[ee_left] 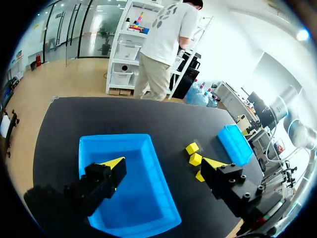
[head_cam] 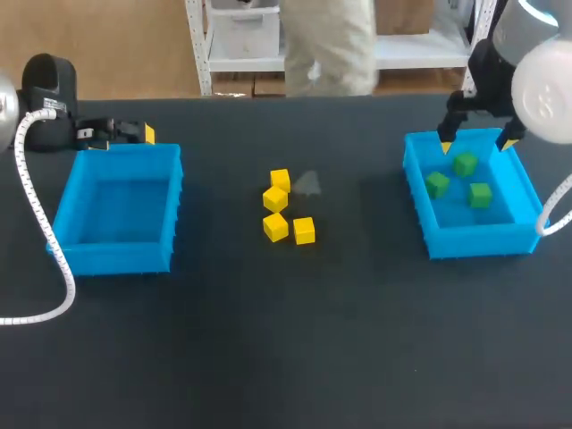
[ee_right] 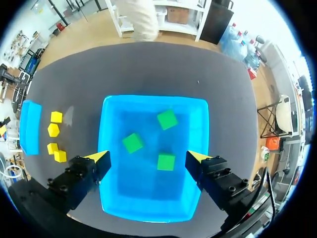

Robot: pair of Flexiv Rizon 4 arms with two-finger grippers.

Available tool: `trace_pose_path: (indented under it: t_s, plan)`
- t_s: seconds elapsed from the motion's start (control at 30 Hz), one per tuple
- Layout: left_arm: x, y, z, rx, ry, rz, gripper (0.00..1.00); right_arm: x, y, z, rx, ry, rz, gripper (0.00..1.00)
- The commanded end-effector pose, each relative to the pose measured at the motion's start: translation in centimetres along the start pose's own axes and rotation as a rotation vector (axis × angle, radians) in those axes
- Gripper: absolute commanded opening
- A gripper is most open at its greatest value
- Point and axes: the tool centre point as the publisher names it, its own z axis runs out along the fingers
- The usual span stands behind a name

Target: Put the green cubes in the right bin and the yellow cubes in the left bin.

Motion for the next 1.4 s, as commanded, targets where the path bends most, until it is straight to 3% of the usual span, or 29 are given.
trace_pose_path:
  t_s: [0.03,0.23,0.7,1.13,1.4]
  plan:
    - [0.1,0.2,0.0,0.009,-0.005,0.002,1.0,0.5,-0.1,-0.1,0.002,-0.116,0.001,1.0]
    - [-0.2,0.2,0.2,-0.011,-0.002,0.034,1.0,0.5,-0.1,-0.1,0.002,-0.116,0.001,1.0]
    - [-2.2,-3.7,1.8,0.027,0.067,0.168,1.0,0.5,-0.1,-0.1,0.002,-0.116,0.001,1.0]
    - [-2.3,-8.7,6.2,0.029,0.188,0.37,1.0,0.5,-0.1,-0.1,0.002,-0.116,0.001,1.0]
    - [-1.9,-10.4,9.5,0.042,0.268,0.466,1.0,0.5,-0.1,-0.1,0.002,-0.116,0.001,1.0]
